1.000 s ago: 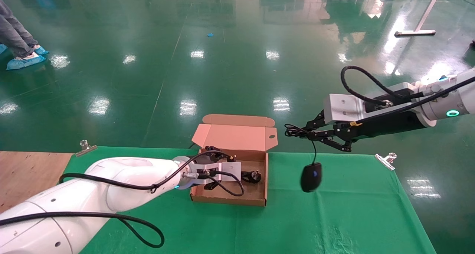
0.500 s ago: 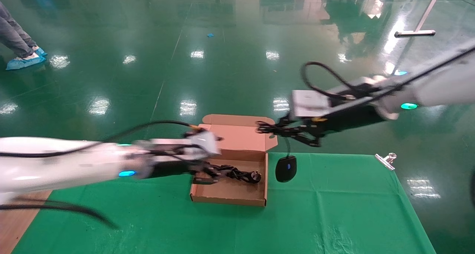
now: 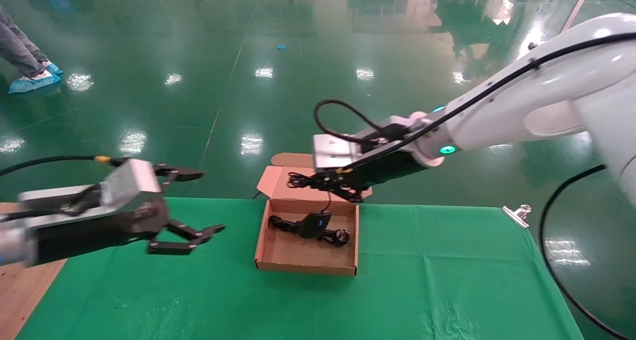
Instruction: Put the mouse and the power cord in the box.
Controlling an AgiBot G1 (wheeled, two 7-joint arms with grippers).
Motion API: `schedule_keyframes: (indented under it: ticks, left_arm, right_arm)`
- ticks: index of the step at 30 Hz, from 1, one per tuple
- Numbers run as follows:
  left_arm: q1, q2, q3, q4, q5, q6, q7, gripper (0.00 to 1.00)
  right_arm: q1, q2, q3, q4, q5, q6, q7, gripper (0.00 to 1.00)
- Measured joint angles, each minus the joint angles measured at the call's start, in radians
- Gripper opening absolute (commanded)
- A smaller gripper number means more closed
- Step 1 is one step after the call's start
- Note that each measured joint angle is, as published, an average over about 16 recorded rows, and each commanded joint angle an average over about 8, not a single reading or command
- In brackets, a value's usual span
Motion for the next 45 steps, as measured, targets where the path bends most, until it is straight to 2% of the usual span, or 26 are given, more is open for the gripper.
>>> schedule_keyframes:
  ticks: [9, 18, 24, 32, 33, 40, 41, 45]
  left_arm:
    - [0.074, -0.098, -0.075, 0.073, -0.143, 0.071, 0.104, 1.0]
    - [0.1, -0.098, -0.112, 0.227, -0.216, 0.174, 0.219, 1.0]
    - [0.105, -0.066, -0.116, 0.338, -0.23, 0.233, 0.276, 1.0]
    - [0.112, -0.019, -0.11, 0.451, -0.232, 0.283, 0.327, 1.0]
    - [0.112, -0.013, -0.109, 0.462, -0.231, 0.288, 0.332, 1.0]
    - [0.103, 0.028, -0.097, 0.52, -0.215, 0.307, 0.356, 1.0]
    - [0.101, 0.034, -0.094, 0.528, -0.212, 0.309, 0.359, 1.0]
    - [0.09, 0.057, -0.086, 0.556, -0.198, 0.316, 0.365, 1.0]
  right_arm:
    - [-0.077, -0.014, -0.114, 0.148, 0.052, 0.213, 0.093, 0.0]
    - [-0.138, -0.016, -0.256, 0.254, 0.122, 0.426, 0.173, 0.0]
    - [-0.162, -0.015, -0.347, 0.284, 0.165, 0.5, 0.212, 0.0]
    - [-0.185, -0.013, -0.446, 0.273, 0.2, 0.552, 0.236, 0.0]
    - [-0.186, -0.013, -0.456, 0.269, 0.203, 0.557, 0.237, 0.05]
    - [-0.193, -0.012, -0.508, 0.242, 0.221, 0.579, 0.235, 0.92]
    - [-0.193, -0.012, -0.514, 0.239, 0.223, 0.581, 0.234, 1.0]
    - [-0.191, -0.012, -0.532, 0.232, 0.235, 0.588, 0.23, 1.0]
